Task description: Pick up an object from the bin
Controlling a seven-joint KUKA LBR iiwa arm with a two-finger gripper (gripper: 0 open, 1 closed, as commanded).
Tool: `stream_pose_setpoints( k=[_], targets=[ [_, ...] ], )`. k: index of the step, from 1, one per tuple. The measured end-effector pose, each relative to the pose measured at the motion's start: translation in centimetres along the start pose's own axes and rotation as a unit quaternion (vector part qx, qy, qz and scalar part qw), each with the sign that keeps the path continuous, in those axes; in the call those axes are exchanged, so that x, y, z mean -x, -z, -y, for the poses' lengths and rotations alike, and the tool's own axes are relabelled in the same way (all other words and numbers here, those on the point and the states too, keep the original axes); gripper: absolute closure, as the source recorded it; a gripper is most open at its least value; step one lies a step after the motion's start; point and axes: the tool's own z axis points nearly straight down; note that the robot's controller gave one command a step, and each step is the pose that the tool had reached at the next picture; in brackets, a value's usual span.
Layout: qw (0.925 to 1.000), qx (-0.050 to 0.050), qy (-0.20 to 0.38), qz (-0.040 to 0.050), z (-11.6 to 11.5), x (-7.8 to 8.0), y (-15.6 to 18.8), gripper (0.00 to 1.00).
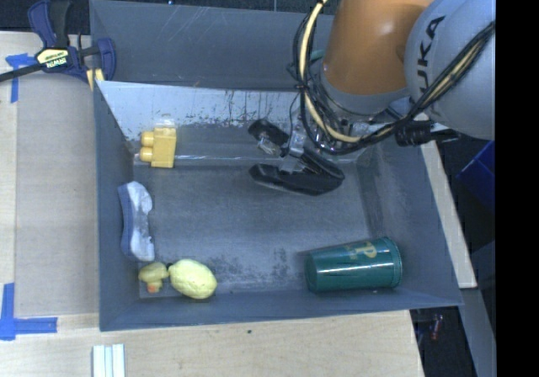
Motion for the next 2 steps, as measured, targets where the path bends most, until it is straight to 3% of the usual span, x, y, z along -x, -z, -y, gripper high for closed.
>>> stream_pose_setpoints(
  k=[1,2],
  targets=[
    [0.9972,0.001,0.074,0.0030,-3.2,-0.3,-0.1,1.00],
    [0.9991,0.001,0.043,0.0029,-3.1,0.0,-3.1,1.00]
  ],
)
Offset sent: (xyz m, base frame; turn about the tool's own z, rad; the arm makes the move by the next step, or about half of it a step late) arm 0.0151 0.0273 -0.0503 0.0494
